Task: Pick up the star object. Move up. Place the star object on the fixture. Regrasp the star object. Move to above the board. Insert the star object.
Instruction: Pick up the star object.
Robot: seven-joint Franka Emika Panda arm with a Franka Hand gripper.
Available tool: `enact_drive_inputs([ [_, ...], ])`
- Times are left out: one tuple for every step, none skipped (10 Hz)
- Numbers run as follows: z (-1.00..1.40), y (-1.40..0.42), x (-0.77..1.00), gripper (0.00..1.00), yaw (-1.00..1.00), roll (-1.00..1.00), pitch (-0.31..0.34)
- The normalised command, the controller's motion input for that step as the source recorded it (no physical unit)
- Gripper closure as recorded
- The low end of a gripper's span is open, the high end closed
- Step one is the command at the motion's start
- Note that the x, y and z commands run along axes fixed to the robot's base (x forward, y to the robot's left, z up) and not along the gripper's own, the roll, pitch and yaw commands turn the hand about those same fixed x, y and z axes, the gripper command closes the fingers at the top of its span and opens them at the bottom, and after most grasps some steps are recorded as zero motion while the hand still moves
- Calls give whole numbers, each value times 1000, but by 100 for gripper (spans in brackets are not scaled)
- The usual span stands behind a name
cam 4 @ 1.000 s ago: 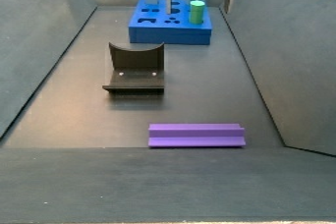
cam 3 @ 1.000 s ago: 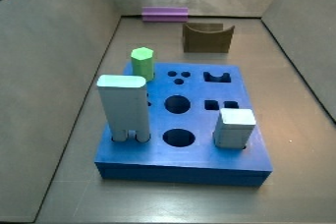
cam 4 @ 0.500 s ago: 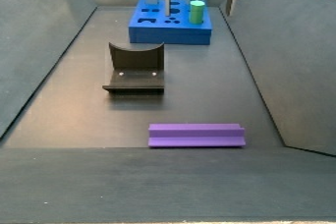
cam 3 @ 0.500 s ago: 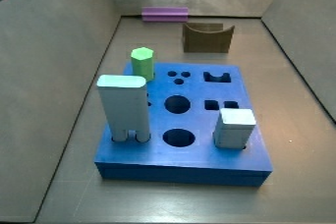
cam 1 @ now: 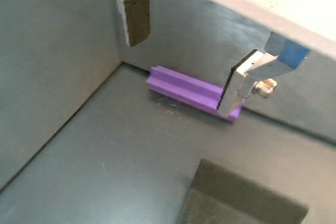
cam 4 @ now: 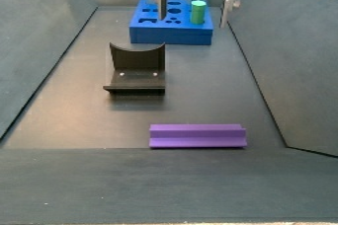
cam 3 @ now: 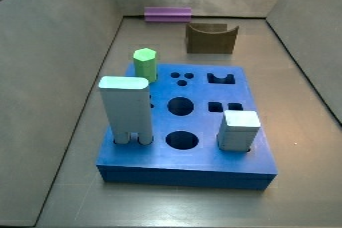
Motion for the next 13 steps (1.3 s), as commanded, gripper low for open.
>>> enact_drive_inputs([
  [-443, 0, 20, 0, -1000, 0, 0],
  [-414, 37, 14, 0, -974, -24, -19],
  [-417, 257, 0, 0, -751, -11, -11],
  [-443, 403, -3, 0, -583, -30, -1],
  [-434, 494, -43, 0, -477, -29, -10],
  [-414, 529, -49, 0, -434, -34, -20],
  [-417, 469, -17, 0, -463, -69, -29],
  [-417, 389, 0, 0, -529, -89, -33],
  [-383, 266, 0, 0, -640, -103, -57],
  [-374, 191, 0, 0, -726, -94, -60],
  [-337, 114, 29, 0, -831, -76, -71],
  [-317, 77, 71, 0, -866, -86, -81],
  [-217, 77, 149, 0, -797, -167, -149],
])
